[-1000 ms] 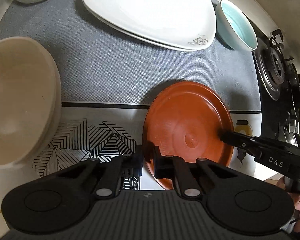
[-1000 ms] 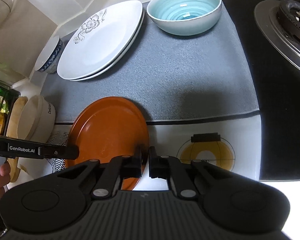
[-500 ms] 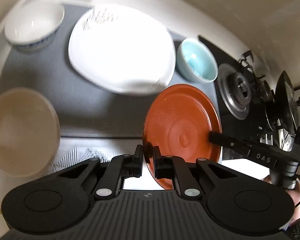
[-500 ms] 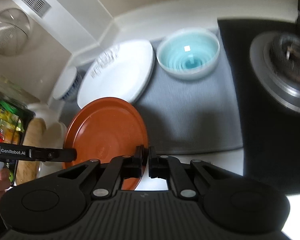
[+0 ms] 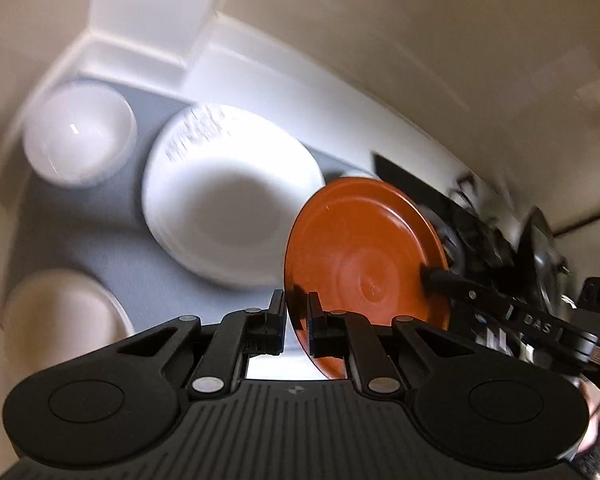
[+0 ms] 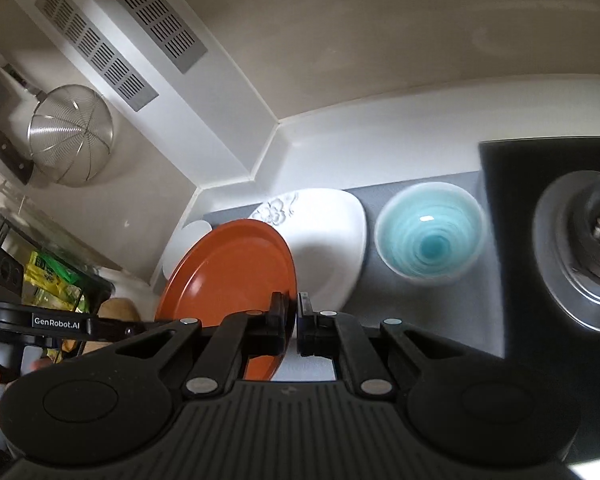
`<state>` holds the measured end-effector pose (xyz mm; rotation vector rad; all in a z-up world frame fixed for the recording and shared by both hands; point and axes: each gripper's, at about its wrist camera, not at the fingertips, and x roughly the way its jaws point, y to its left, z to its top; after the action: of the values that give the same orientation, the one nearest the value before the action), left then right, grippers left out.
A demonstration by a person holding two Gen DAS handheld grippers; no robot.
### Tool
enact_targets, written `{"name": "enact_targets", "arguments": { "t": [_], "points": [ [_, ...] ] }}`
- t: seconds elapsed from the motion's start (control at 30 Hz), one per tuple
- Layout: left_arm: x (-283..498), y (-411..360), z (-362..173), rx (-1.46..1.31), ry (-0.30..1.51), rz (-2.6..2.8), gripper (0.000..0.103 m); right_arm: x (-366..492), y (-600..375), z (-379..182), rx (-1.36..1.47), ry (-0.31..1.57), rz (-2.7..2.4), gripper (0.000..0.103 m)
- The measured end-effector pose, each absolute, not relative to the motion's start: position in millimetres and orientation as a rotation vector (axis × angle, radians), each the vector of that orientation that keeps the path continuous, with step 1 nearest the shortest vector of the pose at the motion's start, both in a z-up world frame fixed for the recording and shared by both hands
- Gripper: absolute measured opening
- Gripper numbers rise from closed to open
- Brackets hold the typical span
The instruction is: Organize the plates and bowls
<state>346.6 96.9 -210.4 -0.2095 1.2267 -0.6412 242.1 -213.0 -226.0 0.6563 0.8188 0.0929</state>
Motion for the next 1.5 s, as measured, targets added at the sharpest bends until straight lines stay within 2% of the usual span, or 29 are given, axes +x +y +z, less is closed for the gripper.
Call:
{"name": "enact_targets", "arguments": {
  "t": [0.17,0.47,0.87,1.03,1.13,1.17,1.2,1.23,1.27,1.3,1.33,1.43,1.5],
  "points": [
    [388.4,95.9,-215.7,-0.212,1.185,-0.577,0.011,289.8,-212.3,-240.1,0.672,0.839,0.077,0.006],
    [453.6,77.2,-275.6,-0.170,1.164,-0.455,0.011,370.1,-199.4,-292.7,0.575,0.875,0.008,0.006],
    [462.8,69.7,-327.7,-0.121,1.172,-0.434,0.012,379.6,-170.9,-336.3,0.406,0.941,-0.082,0.008],
    [454.9,58.3,-323.4,-0.005,1.109,-0.434,0.012,377.2,-171.0,-339.9,0.387,0.944,-0.068,0.009],
    [447.9,64.7,-312.5,-0.026,1.090,-0.417,0.012,376.3,-169.4,-336.0,0.370,0.933,-0.060,0.010],
    [446.8,68.4,-307.3,-0.053,1.074,-0.407,0.014,374.9,-169.8,-333.7,0.377,0.928,-0.066,0.016],
    [441.8,73.0,-299.6,-0.074,1.056,-0.399,0.020,372.4,-170.4,-331.3,0.393,0.921,-0.056,0.019],
    [436.8,76.8,-292.1,-0.083,1.041,-0.390,0.031,369.9,-170.2,-328.3,0.401,0.912,-0.039,0.019],
    [431.6,79.3,-284.9,-0.080,1.024,-0.376,0.037,366.4,-169.3,-324.7,0.394,0.904,-0.031,0.019],
    [426.1,80.3,-277.2,-0.070,1.008,-0.357,0.050,362.8,-168.3,-320.6,0.383,0.894,-0.030,0.019],
    [419.9,82.4,-269.6,-0.057,0.992,-0.331,0.057,358.0,-167.9,-316.1,0.378,0.881,-0.035,0.019],
    [402.6,87.6,-250.4,-0.022,0.969,-0.256,0.062,338.8,-171.5,-305.8,0.458,0.854,-0.017,0.027],
    [391.7,92.9,-241.4,-0.016,0.974,-0.206,0.065,322.3,-172.7,-300.2,0.503,0.839,0.001,0.040]
  ]
}}
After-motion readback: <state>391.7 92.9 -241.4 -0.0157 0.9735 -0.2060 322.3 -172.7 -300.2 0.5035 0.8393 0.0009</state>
